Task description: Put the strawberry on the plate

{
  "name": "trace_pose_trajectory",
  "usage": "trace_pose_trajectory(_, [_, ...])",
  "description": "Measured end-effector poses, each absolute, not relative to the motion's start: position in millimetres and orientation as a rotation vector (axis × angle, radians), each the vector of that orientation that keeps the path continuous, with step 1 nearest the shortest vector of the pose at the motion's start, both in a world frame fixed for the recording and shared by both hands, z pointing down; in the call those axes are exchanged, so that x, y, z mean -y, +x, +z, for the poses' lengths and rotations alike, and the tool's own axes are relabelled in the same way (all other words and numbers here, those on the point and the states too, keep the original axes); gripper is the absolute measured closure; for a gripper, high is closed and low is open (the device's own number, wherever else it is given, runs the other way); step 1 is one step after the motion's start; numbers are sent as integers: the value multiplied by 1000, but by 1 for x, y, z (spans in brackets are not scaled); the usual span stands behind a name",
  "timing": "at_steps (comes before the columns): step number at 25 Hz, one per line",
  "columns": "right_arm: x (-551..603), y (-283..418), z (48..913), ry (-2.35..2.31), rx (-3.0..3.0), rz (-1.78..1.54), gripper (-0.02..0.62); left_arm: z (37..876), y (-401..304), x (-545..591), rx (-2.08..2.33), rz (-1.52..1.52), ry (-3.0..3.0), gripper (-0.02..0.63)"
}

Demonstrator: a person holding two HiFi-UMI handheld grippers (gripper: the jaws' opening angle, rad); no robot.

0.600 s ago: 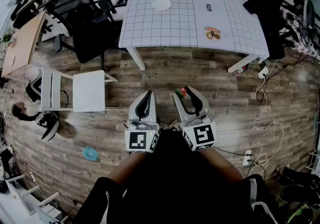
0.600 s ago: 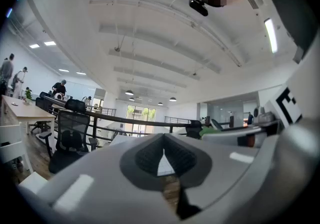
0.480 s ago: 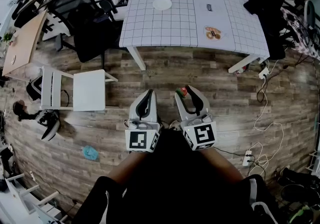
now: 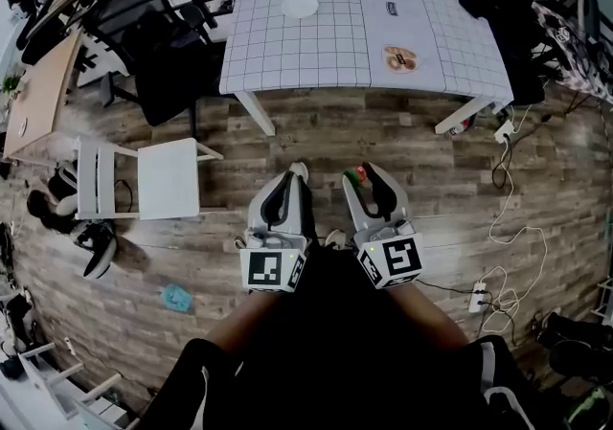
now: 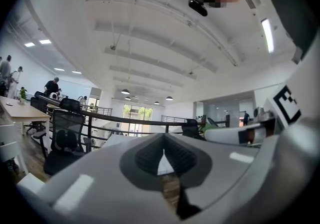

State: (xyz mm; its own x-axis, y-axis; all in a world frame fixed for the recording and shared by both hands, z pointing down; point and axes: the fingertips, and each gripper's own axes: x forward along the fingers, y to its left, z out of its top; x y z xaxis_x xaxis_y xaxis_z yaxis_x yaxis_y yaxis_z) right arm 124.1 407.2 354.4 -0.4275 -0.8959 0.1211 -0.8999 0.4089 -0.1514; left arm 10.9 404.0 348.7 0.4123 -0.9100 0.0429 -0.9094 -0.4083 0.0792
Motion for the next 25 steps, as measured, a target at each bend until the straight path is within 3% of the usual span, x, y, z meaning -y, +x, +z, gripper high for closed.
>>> trace_pose_trajectory(14, [-309,151,371,1769,2473,279,446,374,3,-268,1622,-64,2511,598])
trace_pose_trajectory(25, [-163,100,388,1615,2496,329,446,388,-48,-124,1695,-57,2426,598])
